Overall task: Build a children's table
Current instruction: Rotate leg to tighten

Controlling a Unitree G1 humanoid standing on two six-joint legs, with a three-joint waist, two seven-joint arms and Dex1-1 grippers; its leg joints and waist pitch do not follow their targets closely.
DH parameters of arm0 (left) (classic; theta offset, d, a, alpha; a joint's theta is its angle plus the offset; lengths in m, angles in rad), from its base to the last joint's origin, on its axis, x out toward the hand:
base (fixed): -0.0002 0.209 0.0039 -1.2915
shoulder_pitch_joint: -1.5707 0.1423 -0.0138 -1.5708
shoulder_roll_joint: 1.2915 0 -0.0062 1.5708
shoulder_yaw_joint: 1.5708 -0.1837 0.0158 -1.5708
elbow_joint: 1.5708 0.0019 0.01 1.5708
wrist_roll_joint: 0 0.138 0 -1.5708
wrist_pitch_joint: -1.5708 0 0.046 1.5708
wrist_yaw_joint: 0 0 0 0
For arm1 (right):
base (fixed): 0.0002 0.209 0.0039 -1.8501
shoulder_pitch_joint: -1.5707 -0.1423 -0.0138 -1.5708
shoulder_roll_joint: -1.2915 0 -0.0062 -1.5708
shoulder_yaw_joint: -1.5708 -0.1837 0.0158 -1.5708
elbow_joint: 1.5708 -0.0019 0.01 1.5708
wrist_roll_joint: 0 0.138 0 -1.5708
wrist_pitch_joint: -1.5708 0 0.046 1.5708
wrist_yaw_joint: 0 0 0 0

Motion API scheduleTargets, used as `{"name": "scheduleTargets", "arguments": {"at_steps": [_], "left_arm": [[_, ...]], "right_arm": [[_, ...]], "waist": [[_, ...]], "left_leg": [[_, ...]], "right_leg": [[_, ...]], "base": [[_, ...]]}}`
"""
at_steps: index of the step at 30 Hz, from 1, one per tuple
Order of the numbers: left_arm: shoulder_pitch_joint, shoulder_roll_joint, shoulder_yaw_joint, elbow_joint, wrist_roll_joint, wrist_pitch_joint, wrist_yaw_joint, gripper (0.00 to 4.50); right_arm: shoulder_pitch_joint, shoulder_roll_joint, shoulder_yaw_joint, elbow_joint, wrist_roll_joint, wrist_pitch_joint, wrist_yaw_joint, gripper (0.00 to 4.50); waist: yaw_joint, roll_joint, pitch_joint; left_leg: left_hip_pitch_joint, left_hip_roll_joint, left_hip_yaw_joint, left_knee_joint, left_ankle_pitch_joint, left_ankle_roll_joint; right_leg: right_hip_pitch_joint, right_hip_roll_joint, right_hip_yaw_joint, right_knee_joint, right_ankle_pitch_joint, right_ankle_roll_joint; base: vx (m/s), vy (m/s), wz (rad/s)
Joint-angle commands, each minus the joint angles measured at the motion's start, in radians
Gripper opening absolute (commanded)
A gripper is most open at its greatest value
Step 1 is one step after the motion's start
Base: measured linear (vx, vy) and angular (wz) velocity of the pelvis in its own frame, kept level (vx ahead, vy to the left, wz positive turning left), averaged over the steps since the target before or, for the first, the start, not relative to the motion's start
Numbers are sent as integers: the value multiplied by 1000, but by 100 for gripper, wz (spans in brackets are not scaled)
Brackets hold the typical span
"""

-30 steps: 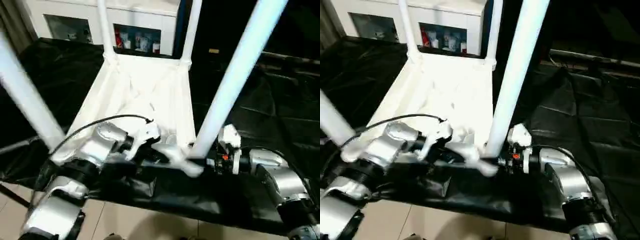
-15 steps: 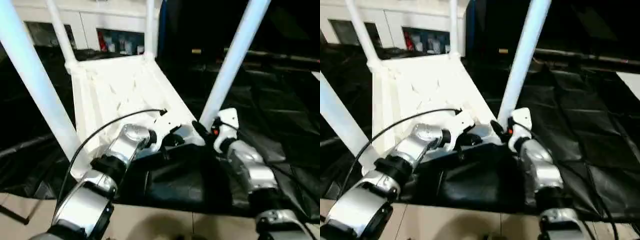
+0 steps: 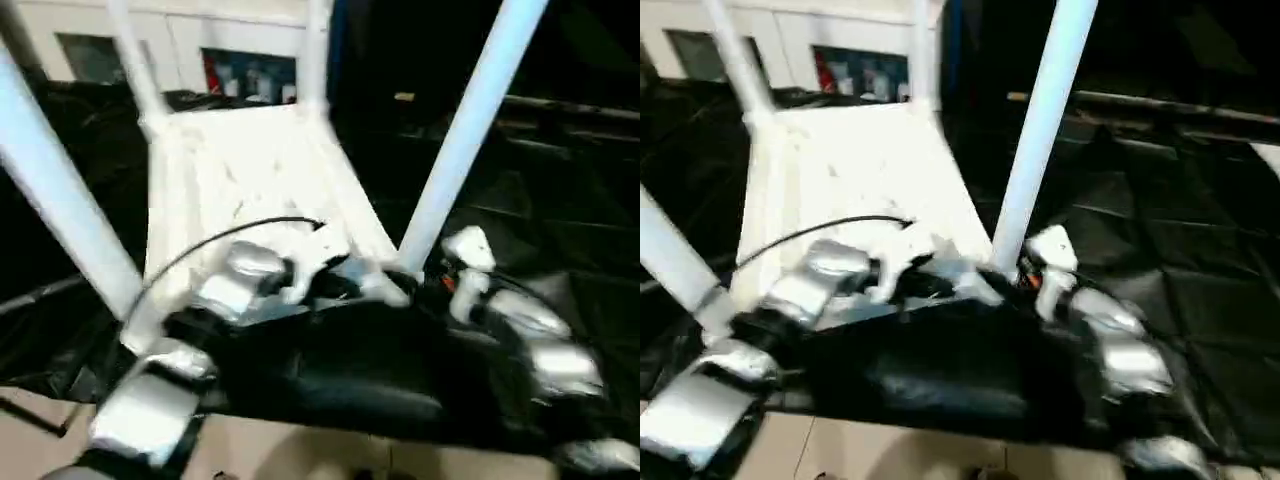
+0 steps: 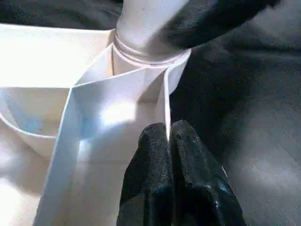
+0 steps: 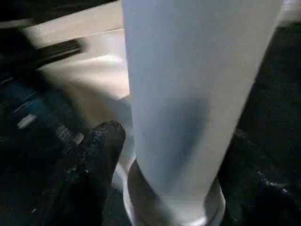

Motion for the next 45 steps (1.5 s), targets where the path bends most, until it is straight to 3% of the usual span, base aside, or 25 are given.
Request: {"name": "scheduleTargets", "arguments": {"at_steps": [1,5,9,13,18,21,24,26,27,29,30,32,34,36,37,39,40,44,45], "left_arm": [[16,-3,-47,-46,-24,18,-101,0],[37,44,-70,-98,-35,53,-192,0],[65,98,-80,-148,-44,86,-258,0],[73,107,-77,-166,-46,98,-261,0],[79,101,-64,-178,-49,96,-218,0],[76,81,-49,-170,-49,88,-165,0],[58,33,-20,-129,-35,79,-33,0],[29,-13,4,-59,-5,67,123,0],[23,-20,7,-46,-1,66,146,0],[3,-54,18,-11,3,70,220,0],[-2,-66,20,-4,4,72,241,0],[-14,-96,18,12,17,73,303,0],[-22,-140,12,23,26,78,347,0],[-26,-161,9,32,30,74,357,0],[-31,-190,1,40,32,67,360,0],[-34,-201,-5,43,30,64,354,0],[-35,-201,-6,44,30,64,352,0],[-33,-177,-18,40,26,62,308,0],[-28,-168,-20,35,27,62,286,0]], "right_arm": [[11,-8,59,-48,34,29,115,310],[31,-43,66,-70,43,46,182,310],[40,-70,76,-79,58,71,238,310],[36,-73,81,-78,65,87,253,273],[25,-59,79,-59,61,93,251,247],[20,-43,74,-33,45,82,201,243],[1,-4,62,33,-24,80,27,236],[-22,50,31,95,-74,94,-173,221],[-24,61,24,103,-76,97,-200,217],[-40,107,-9,124,-59,126,-287,208],[-45,121,-18,130,-55,133,-314,204],[-65,161,-46,152,-48,139,-399,204],[-89,221,-83,168,-26,155,-490,204],[-97,244,-85,173,-30,143,-511,204],[-102,261,-57,175,-60,104,-505,204],[-97,265,-36,163,-68,80,-471,204],[-95,265,-35,160,-67,79,-467,259],[-76,219,-12,108,-57,67,-363,273],[-69,200,-2,94,-61,53,-328,306]], "waist": [[3,-3,-63],[13,-3,-62],[23,-6,-56],[26,-7,-56],[26,-12,-58],[25,-13,-57],[21,-12,-53],[8,-13,-47],[6,-15,-48],[-5,-16,-48],[-6,-12,-51],[-10,-15,-50],[-19,-8,-49],[-22,-10,-49],[-25,-5,-50],[-23,-6,-51],[-23,-7,-50],[-21,-6,-51],[-19,-8,-53]], "left_leg": [[-3,-3,20,-48,-148,150],[5,-2,25,-46,-144,154],[7,0,24,-53,-226,101],[7,0,24,-54,-225,83],[3,-4,23,-51,-196,83],[2,-4,23,-51,-194,83],[3,-6,23,-53,-231,60],[2,-12,19,-58,-298,20],[5,-13,18,-57,-306,13],[-4,-17,11,-61,-320,7],[-3,-16,8,-62,-325,7],[2,-16,11,-60,-341,17],[1,-16,9,-63,-355,14],[2,-16,8,-63,-367,12],[3,-16,8,-63,-378,14],[3,-16,9,-62,-381,21],[3,-16,10,-62,-383,24],[1,-13,11,-63,-370,40],[1,-13,12,-62,-361,47]], "right_leg": [[62,-21,18,-39,-17,-295],[56,-21,20,-35,15,-320],[57,-25,20,-46,-143,-278],[55,-25,22,-47,-166,-260],[57,-25,22,-45,-160,-246],[55,-25,22,-46,-166,-243],[50,-25,21,-55,-250,-217],[46,-24,18,-71,-412,-158],[45,-24,16,-74,-435,-146],[51,-24,13,-81,-493,-112],[50,-26,11,-83,-497,-103],[42,-23,11,-87,-484,-109],[41,-20,10,-88,-470,-122],[40,-19,8,-90,-476,-120],[39,-19,9,-92,-466,-122],[40,-20,10,-90,-447,-132],[40,-19,10,-91,-443,-134],[44,-19,13,-84,-381,-160],[47,-19,13,-82,-370,-166]], "base": [[0,0,0],[0,0,0],[0,0,0],[0,0,0],[0,0,0],[0,0,0],[0,0,0],[-26,-2,-2],[-51,-3,-3],[0,0,0],[0,0,0],[0,0,0],[0,0,0],[0,0,0],[0,0,0],[0,0,0],[0,0,0],[0,0,0],[0,0,0]]}}
